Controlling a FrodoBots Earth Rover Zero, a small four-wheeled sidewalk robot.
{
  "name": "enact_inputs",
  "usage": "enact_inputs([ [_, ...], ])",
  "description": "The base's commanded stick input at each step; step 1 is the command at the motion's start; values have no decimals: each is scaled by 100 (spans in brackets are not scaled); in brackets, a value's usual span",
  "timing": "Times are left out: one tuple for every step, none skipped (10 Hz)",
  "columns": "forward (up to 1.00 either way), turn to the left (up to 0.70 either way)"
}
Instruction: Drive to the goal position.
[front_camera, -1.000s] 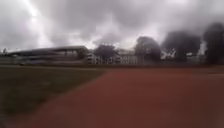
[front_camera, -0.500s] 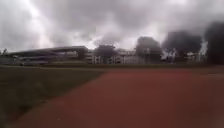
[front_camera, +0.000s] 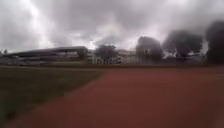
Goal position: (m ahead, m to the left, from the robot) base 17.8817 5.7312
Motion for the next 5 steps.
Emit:
enact_inputs([
  [70, 0],
  [70, 0],
  [70, 0],
  [70, 0],
  [70, 0],
])
